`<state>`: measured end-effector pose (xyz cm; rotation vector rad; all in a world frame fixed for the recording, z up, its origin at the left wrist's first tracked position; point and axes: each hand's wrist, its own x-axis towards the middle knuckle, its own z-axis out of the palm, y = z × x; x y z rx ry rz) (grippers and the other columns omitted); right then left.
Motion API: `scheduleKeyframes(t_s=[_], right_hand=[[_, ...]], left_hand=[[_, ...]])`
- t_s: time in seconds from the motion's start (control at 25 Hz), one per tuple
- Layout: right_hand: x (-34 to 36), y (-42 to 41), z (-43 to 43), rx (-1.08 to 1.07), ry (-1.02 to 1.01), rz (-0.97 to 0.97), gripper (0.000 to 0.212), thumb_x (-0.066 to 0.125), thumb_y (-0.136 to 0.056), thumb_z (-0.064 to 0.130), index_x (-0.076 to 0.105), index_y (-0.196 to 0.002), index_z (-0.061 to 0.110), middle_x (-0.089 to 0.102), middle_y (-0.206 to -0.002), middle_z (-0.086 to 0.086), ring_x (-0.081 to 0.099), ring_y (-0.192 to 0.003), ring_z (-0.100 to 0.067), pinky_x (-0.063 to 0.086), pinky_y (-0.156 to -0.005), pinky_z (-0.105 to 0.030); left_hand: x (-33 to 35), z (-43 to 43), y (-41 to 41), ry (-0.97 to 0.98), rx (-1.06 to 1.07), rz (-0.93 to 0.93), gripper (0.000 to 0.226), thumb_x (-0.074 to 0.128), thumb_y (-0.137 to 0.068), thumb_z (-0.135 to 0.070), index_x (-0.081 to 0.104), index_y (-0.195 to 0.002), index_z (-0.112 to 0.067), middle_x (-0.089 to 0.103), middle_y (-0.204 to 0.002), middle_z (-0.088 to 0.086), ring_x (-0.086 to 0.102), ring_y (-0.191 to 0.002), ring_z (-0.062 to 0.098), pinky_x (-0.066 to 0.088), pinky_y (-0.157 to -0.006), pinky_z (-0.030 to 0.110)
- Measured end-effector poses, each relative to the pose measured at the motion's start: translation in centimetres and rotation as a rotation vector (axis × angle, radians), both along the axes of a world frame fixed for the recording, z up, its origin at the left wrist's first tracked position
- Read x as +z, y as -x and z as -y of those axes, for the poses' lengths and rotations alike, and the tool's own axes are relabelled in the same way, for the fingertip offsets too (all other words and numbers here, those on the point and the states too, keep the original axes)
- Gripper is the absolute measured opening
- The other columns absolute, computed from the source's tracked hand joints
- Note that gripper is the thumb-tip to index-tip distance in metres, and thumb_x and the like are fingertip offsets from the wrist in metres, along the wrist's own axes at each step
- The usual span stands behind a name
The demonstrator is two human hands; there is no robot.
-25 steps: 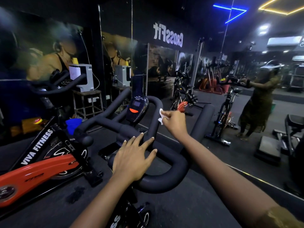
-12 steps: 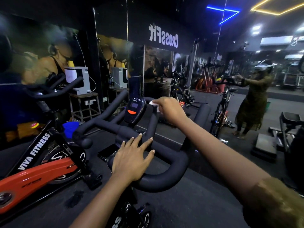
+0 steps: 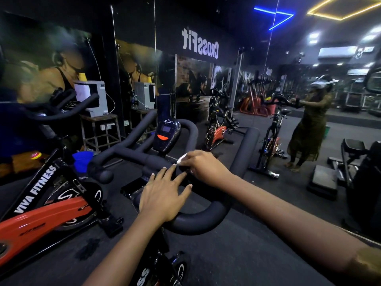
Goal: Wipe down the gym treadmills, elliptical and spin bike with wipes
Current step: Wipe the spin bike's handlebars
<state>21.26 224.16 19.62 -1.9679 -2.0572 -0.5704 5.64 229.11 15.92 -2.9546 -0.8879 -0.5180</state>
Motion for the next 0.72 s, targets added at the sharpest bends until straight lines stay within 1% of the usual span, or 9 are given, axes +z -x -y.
scheduleKeyframes(t_s=[0.04,0.12,0.2,0.28,0.36,0.4,0.48,0.6,0.72], right_hand=[[0.0,0.0,1.0,0.025,0.000,-0.062,0.035,0.053,-0.076,0.003,0.071,-0.105,0.010,0.069,-0.102,-0.010,0.063,-0.095,-0.028,0.051,-0.081,-0.036],[0.6,-0.7,3.1,0.005,-0.132,-0.129,0.038,0.050,-0.069,0.001,0.074,-0.097,0.011,0.072,-0.096,-0.006,0.068,-0.087,-0.023,0.050,-0.076,-0.027],[1.5,-2.4,5.5,-0.117,-0.275,-0.135,0.043,0.055,-0.065,-0.009,0.074,-0.097,0.011,0.072,-0.098,-0.005,0.068,-0.088,-0.022,0.047,-0.079,-0.021],[2.0,-4.4,7.7,-0.302,-0.343,-0.124,0.046,0.059,-0.063,-0.014,0.072,-0.102,0.008,0.069,-0.106,-0.008,0.064,-0.099,-0.027,0.048,-0.086,-0.030],[1.6,-5.6,9.3,-0.450,-0.345,-0.096,0.041,0.060,-0.073,-0.007,0.068,-0.110,0.007,0.065,-0.115,-0.011,0.058,-0.104,-0.031,0.049,-0.087,-0.039],[1.0,-5.5,9.8,-0.485,-0.338,-0.104,0.042,0.058,-0.076,-0.006,0.065,-0.115,0.006,0.063,-0.118,-0.012,0.056,-0.105,-0.033,0.049,-0.087,-0.040],[-1.4,-4.0,10.3,-0.494,-0.355,-0.138,0.047,0.058,-0.074,-0.009,0.062,-0.119,0.005,0.063,-0.118,-0.013,0.057,-0.100,-0.035,0.049,-0.085,-0.039],[-6.0,0.6,11.2,-0.411,-0.453,-0.163,0.049,0.068,-0.062,-0.007,0.069,-0.109,0.008,0.067,-0.107,-0.008,0.063,-0.087,-0.028,0.052,-0.073,-0.028],[-7.3,2.1,12.8,-0.289,-0.526,-0.321,0.045,0.061,-0.064,-0.005,0.070,-0.106,0.011,0.070,-0.103,-0.002,0.059,-0.089,-0.012,0.042,-0.079,-0.014]], left_hand=[[0.0,0.0,0.0,0.004,-0.002,0.006,0.055,0.025,-0.097,-0.058,0.024,-0.148,-0.039,0.012,-0.160,-0.004,0.010,-0.147,0.018,0.014,-0.118,0.037],[0.0,0.0,0.0,0.022,-0.009,0.023,0.056,0.024,-0.095,-0.062,0.023,-0.148,-0.042,0.013,-0.160,-0.006,0.010,-0.147,0.018,0.016,-0.118,0.038],[-0.1,-0.1,0.0,0.020,-0.020,0.032,0.067,0.013,-0.087,-0.072,0.023,-0.147,-0.044,0.016,-0.159,-0.008,0.010,-0.146,0.017,0.015,-0.118,0.037],[-0.1,0.0,0.2,-0.016,-0.061,0.031,0.086,-0.005,-0.071,-0.075,0.026,-0.146,-0.044,0.020,-0.158,-0.010,0.011,-0.146,0.014,0.011,-0.118,0.036],[0.1,0.4,0.2,-0.041,-0.121,0.006,0.093,-0.009,-0.066,-0.074,0.026,-0.146,-0.043,0.021,-0.157,-0.012,0.008,-0.147,0.013,0.004,-0.119,0.037],[0.1,0.8,0.1,-0.047,-0.153,-0.008,0.094,-0.009,-0.065,-0.073,0.025,-0.147,-0.042,0.019,-0.158,-0.011,0.007,-0.147,0.013,0.001,-0.119,0.038],[0.3,2.3,-0.5,-0.037,-0.220,-0.015,0.093,-0.006,-0.066,-0.074,0.022,-0.148,-0.041,0.016,-0.158,-0.011,0.005,-0.147,0.013,-0.002,-0.118,0.040],[-0.2,4.3,-1.9,-0.008,-0.299,-0.031,0.082,0.004,-0.075,-0.076,0.018,-0.149,-0.041,0.014,-0.159,-0.010,0.004,-0.147,0.013,-0.001,-0.119,0.041],[-0.8,4.7,-2.3,-0.040,-0.302,-0.043,0.090,-0.009,-0.067,-0.072,0.013,-0.149,-0.041,0.012,-0.159,-0.010,0.002,-0.147,0.013,0.001,-0.119,0.040]])
